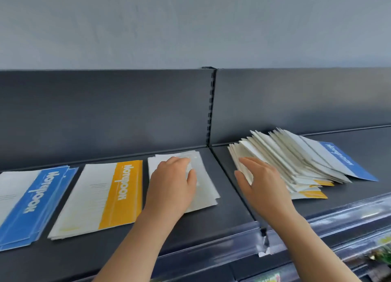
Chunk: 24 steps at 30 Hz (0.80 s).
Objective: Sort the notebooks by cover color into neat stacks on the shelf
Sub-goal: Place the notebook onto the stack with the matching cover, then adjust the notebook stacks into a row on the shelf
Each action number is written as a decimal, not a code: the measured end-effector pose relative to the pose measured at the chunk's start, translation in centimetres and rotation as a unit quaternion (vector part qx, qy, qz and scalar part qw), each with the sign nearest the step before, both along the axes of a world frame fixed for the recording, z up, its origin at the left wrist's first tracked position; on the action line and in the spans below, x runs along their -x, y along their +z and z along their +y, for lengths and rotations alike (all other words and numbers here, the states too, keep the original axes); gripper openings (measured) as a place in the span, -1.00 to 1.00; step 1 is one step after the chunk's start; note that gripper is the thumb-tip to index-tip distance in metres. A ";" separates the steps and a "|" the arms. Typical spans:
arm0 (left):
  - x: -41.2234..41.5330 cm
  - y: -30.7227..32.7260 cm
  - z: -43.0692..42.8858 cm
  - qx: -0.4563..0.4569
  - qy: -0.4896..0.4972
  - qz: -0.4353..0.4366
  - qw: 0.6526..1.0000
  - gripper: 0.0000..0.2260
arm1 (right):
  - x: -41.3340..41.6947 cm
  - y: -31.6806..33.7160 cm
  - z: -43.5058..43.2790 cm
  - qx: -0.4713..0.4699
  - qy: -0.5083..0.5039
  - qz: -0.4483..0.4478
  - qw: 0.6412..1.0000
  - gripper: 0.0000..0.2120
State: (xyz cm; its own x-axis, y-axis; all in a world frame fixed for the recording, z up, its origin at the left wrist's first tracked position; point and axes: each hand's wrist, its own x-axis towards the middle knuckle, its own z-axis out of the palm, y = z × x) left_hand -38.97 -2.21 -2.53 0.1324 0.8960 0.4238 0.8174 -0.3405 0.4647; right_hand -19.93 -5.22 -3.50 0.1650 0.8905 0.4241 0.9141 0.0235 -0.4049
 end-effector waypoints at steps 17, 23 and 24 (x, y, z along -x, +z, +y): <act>-22.9 1.1 2.1 0.016 -0.032 -0.031 0.999 -0.73 | -26.4 -0.3 2.7 0.087 -0.093 0.002 0.992 -0.68; -27.2 0.8 3.8 0.042 -0.079 -0.025 0.996 -0.77 | -30.8 -1.8 3.8 0.204 -0.140 0.002 0.969 -0.78; -27.9 0.7 4.1 0.045 -0.082 -0.018 0.995 -0.77 | -31.2 -2.2 3.9 0.211 -0.129 0.014 0.969 -0.76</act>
State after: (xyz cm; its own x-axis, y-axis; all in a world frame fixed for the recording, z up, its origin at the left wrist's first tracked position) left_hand -11.12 1.92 -1.87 0.2659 0.8980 0.3506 0.7365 -0.4239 0.5271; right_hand 11.24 -1.31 -5.65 0.4110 0.9114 0.0225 0.8558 -0.3772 -0.3541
